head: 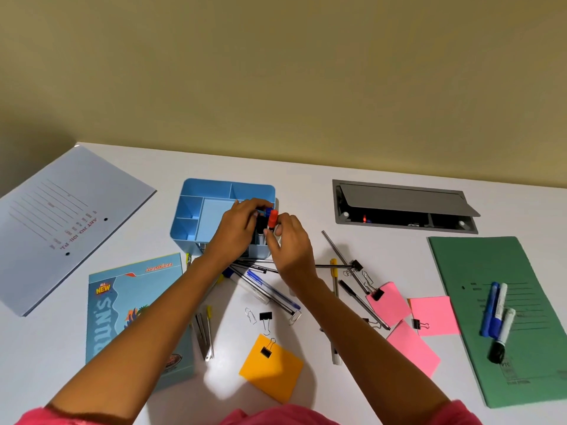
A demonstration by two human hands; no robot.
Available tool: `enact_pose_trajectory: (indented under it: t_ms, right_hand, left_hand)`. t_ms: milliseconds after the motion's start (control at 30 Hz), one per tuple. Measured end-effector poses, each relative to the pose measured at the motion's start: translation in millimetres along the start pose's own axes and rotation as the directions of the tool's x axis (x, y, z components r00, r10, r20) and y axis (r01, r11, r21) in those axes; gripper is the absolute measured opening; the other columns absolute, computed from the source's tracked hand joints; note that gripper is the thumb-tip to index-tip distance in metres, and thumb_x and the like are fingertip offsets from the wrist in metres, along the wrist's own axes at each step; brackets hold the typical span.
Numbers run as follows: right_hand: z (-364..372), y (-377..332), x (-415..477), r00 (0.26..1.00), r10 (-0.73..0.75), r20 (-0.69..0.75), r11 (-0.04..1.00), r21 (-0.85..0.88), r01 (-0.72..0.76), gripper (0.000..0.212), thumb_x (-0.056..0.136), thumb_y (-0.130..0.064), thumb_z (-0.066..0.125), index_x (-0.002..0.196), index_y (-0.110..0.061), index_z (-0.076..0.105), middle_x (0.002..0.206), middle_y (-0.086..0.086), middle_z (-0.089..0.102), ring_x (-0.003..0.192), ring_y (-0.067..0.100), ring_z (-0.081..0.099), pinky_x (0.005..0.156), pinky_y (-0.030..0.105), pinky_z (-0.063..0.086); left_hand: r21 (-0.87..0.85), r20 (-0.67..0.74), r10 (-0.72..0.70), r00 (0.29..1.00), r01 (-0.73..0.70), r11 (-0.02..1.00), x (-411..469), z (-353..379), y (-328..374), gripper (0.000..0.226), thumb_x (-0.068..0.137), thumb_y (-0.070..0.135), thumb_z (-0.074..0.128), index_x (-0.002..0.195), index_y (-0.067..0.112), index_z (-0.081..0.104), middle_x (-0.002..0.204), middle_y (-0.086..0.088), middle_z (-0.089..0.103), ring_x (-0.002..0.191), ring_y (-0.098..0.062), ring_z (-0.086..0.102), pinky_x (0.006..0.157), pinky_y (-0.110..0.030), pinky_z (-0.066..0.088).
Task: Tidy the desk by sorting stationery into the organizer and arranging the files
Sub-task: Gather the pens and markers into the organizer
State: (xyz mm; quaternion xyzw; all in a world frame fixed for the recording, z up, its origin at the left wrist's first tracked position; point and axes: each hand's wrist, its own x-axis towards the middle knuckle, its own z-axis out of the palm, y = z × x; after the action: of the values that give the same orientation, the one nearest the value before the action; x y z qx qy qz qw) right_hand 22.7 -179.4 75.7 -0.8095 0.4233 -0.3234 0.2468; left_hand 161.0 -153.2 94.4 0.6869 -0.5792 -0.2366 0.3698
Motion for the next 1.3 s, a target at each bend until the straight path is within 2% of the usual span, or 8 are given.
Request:
enact_pose_trajectory:
  t_ms: [133, 333, 533, 667, 767, 933, 1067, 1300]
  right_hand:
    - [-2.3, -8.2, -1.9, 0.995, 0.099, 0.011, 0.995, 0.011, -0.099, 0.03, 0.091, -0.011, 0.057, 0.12, -0.004, 0.049, 0.099, 0.007, 0.054, 0.087, 0.019, 0.054, 0.076, 0.031, 0.048]
    - [0.5, -13.7, -2.2, 0.997, 0.036, 0.071, 0.999, -0.032, -0.034, 0.061, 0.091, 0.001, 0.052, 0.147, -0.007, 0.028, 0.151, 0.01, 0.034, 0.137, 0.021, 0.036, 0.113, 0.036, 0.032]
    - [16.4, 4.3, -17.5, 0.996, -0.079, 0.046, 0.946, -0.313, 0.089, 0.064, 0.088, -0.016, 0.06, 0.144, -0.004, 0.03, 0.146, 0.012, 0.042, 0.133, 0.024, 0.043, 0.106, 0.037, 0.042]
    - [24.1, 21.2, -36.4, 0.999, -0.018, 0.028, 0.949, -0.313, 0.025, 0.053, 0.094, -0.03, 0.049, 0.142, -0.009, 0.038, 0.147, 0.011, 0.042, 0.135, 0.021, 0.041, 0.113, 0.03, 0.03]
    - [12.5, 25.1, -51.1, 0.998, -0.041, -0.044, 0.957, -0.288, 0.026, 0.04, 0.099, -0.02, 0.042, 0.135, -0.004, 0.047, 0.139, 0.014, 0.05, 0.13, 0.023, 0.047, 0.113, 0.028, 0.03]
    - [-28.8, 69.1, -75.4, 0.984, 0.044, -0.17, 0.932, -0.349, -0.102, 0.024, 0.097, -0.002, 0.045, 0.115, 0.004, 0.059, 0.123, 0.019, 0.059, 0.118, 0.03, 0.054, 0.099, 0.035, 0.047]
    - [-86.1, 110.8, -98.4, 0.853, 0.364, -0.374, 0.871, -0.187, -0.454, 0.036, 0.09, 0.0, 0.053, 0.125, -0.008, 0.05, 0.12, 0.009, 0.052, 0.111, 0.02, 0.047, 0.091, 0.015, 0.034]
    - [-173.1, 175.2, -148.3, 0.509, 0.591, -0.626, 0.638, -0.024, -0.77, 0.031, 0.084, 0.011, 0.057, 0.115, 0.006, 0.055, 0.11, 0.022, 0.057, 0.104, 0.034, 0.054, 0.085, 0.026, 0.043]
  left_hand:
    - [-0.155, 0.0, -0.169, 0.986, 0.167, 0.974, -3.5, 2.0, 10.6, 0.036, 0.099, 0.005, 0.036, 0.114, 0.025, 0.061, 0.11, 0.006, 0.063, 0.099, -0.009, 0.056, 0.08, 0.001, 0.037]
    - [-0.331, -0.015, -0.269, 0.963, 0.249, 0.91, -4.8, 6.0, 22.2, 0.033, 0.104, 0.028, 0.029, 0.114, 0.025, 0.06, 0.109, 0.005, 0.064, 0.094, 0.009, 0.056, 0.074, 0.004, 0.036]
    - [-0.419, -0.031, -0.303, 0.952, 0.263, 0.869, -1.6, 11.1, 27.3, 0.053, 0.101, 0.046, 0.015, 0.118, 0.026, 0.061, 0.108, 0.002, 0.066, 0.098, -0.003, 0.059, 0.081, -0.011, 0.039]
    - [-0.316, 0.01, -0.23, 0.973, 0.221, 0.923, -4.6, 15.6, 32.4, 0.038, 0.102, 0.038, 0.03, 0.112, 0.023, 0.064, 0.095, -0.003, 0.064, 0.086, -0.007, 0.061, 0.073, -0.012, 0.045]
    - [-0.12, 0.006, -0.105, 0.994, 0.105, 0.987, -9.8, 22.0, 27.1, 0.019, 0.095, 0.018, 0.053, 0.109, 0.02, 0.066, 0.105, 0.0, 0.061, 0.097, -0.015, 0.057, 0.085, -0.027, 0.045]
    - [-0.033, -0.009, -0.061, 0.998, 0.061, 0.998, -20.6, 29.3, 18.4, 0.018, 0.093, 0.008, 0.054, 0.107, 0.015, 0.062, 0.103, -0.004, 0.06, 0.089, -0.022, 0.058, 0.076, -0.031, 0.043]
    - [-0.002, -0.046, -0.045, 0.998, 0.045, 0.999, -24.3, 31.5, 16.4, 0.021, 0.094, 0.005, 0.05, 0.109, 0.013, 0.062, 0.103, -0.008, 0.06, 0.089, -0.025, 0.06, 0.078, -0.033, 0.044]
    - [0.053, -0.073, -0.013, 0.997, 0.017, 0.998, -24.5, 36.4, 13.1, 0.021, 0.098, 0.01, 0.044, 0.111, 0.012, 0.06, 0.103, -0.011, 0.059, 0.087, -0.027, 0.061, 0.077, -0.034, 0.044]
